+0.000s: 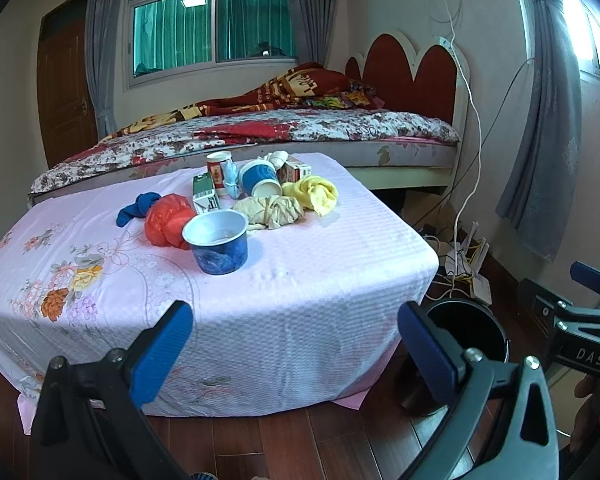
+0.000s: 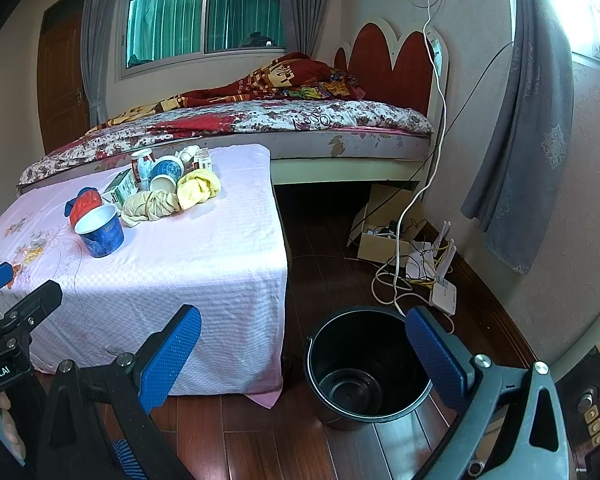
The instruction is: Collect trash
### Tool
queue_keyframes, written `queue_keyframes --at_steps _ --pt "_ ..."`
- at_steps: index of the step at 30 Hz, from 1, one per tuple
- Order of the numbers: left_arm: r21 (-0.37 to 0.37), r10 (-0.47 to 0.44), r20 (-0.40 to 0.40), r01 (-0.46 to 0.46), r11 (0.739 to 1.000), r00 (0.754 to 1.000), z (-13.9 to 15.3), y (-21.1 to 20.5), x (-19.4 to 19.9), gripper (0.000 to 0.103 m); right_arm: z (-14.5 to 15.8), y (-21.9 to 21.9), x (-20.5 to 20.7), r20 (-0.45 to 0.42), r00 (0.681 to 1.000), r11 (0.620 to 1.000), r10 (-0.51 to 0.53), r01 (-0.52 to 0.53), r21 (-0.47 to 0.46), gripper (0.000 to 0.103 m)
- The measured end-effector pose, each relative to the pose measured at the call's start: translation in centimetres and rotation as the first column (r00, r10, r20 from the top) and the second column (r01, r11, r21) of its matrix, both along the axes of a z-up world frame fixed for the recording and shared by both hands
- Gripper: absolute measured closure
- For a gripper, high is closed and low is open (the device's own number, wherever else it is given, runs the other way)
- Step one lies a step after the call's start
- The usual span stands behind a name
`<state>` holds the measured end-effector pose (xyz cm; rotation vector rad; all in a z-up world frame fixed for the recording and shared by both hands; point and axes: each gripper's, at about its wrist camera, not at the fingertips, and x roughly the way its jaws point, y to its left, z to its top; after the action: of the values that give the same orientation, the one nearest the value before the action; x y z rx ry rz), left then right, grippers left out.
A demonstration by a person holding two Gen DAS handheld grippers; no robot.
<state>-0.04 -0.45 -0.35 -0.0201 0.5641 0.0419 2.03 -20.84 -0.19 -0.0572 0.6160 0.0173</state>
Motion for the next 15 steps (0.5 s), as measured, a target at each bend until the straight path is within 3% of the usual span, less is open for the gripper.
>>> queue_keyframes --at_steps 15 --pt "0.001 -0.004 -0.001 0.004 1.000 1.000 -0.39 -0.18 0.00 0.001 0.06 0.08 -0.02 0.001 1.000 1.000 0.001 -0.001 -0.001 0.000"
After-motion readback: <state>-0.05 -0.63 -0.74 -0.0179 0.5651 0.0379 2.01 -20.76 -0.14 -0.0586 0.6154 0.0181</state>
